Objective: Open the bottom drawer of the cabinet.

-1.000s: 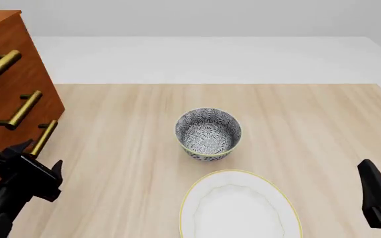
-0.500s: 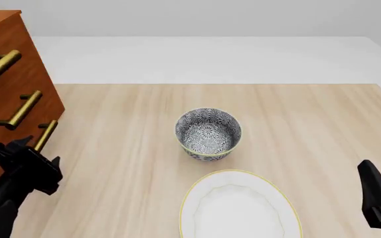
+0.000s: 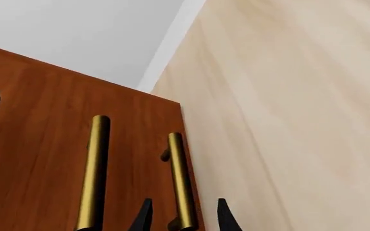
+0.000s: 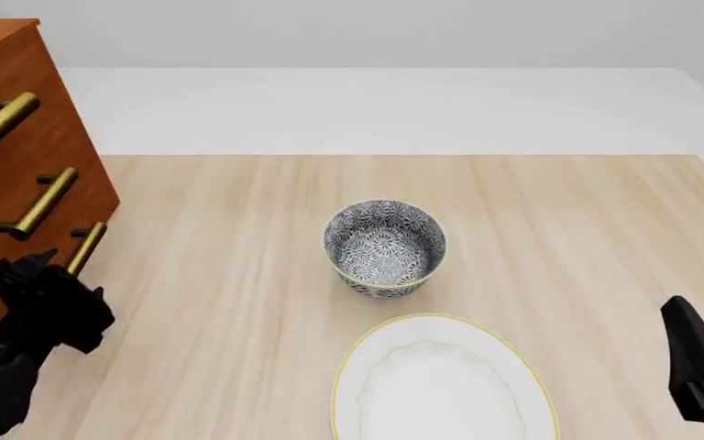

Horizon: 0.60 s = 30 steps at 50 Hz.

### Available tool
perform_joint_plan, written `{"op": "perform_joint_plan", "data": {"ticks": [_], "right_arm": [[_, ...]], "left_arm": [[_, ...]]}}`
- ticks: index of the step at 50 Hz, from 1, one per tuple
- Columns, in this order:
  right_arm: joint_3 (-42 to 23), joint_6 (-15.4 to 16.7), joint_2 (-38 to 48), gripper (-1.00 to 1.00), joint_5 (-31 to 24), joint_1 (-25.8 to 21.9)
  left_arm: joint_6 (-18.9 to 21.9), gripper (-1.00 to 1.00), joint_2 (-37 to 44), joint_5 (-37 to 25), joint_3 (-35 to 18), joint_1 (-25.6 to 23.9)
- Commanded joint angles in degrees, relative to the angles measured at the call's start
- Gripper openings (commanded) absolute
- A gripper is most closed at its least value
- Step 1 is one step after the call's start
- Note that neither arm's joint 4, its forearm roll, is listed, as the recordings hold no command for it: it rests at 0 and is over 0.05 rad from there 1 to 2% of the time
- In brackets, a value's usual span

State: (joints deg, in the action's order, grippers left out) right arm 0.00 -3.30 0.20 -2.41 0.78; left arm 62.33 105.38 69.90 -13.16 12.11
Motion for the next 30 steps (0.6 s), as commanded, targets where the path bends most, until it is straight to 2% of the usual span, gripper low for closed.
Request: {"op": "perform_joint_plan", "data": {"ticks": [1,30], "right_arm": [[0.0,-0.2,0.0,1.0,-0.2,0.4],[0.0,-0.7,0.0,1.0,-0.6,0.8]], "left_arm": [[1.3,1.0,3.0,0.0,-2.4,0.8],[4.8,1.0,10.6,0.0,-7.7,3.9]]}}
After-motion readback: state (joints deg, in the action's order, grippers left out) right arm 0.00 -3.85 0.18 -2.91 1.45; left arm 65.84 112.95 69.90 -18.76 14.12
